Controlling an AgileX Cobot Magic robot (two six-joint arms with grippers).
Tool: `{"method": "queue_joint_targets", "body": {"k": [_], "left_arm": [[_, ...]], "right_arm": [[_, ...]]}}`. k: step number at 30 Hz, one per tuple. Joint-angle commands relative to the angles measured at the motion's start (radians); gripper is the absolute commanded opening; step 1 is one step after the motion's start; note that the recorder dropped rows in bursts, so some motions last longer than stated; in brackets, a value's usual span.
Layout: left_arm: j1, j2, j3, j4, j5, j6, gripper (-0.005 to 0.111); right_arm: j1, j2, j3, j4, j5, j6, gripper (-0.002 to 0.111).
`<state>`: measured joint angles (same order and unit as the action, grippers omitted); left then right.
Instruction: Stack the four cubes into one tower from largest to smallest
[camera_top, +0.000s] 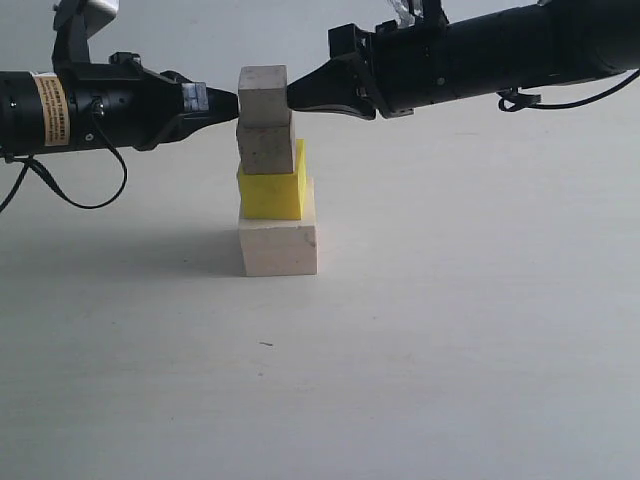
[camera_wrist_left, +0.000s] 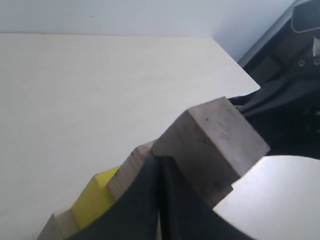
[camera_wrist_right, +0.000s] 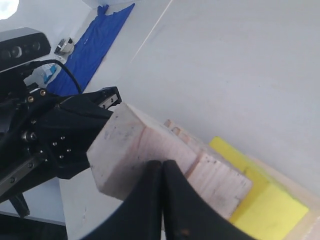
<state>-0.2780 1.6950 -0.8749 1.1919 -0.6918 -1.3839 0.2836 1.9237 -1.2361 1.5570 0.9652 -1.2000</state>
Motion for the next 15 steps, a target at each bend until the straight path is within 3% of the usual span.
{"method": "queue_joint_targets", "body": {"k": [1,15], "left_arm": [[0.0,-0.013,-0.008,0.004,-0.009,-0.003,0.0],[0.0,-0.014,-0.008,0.015,0.013,-0.003,0.0]], "right_arm": [[0.001,0.01,-0.007,0.045,0.009,-0.046,0.0],[-0.001,0.001,-0.007,0.041,0.0,-0.052,0.0]]}}
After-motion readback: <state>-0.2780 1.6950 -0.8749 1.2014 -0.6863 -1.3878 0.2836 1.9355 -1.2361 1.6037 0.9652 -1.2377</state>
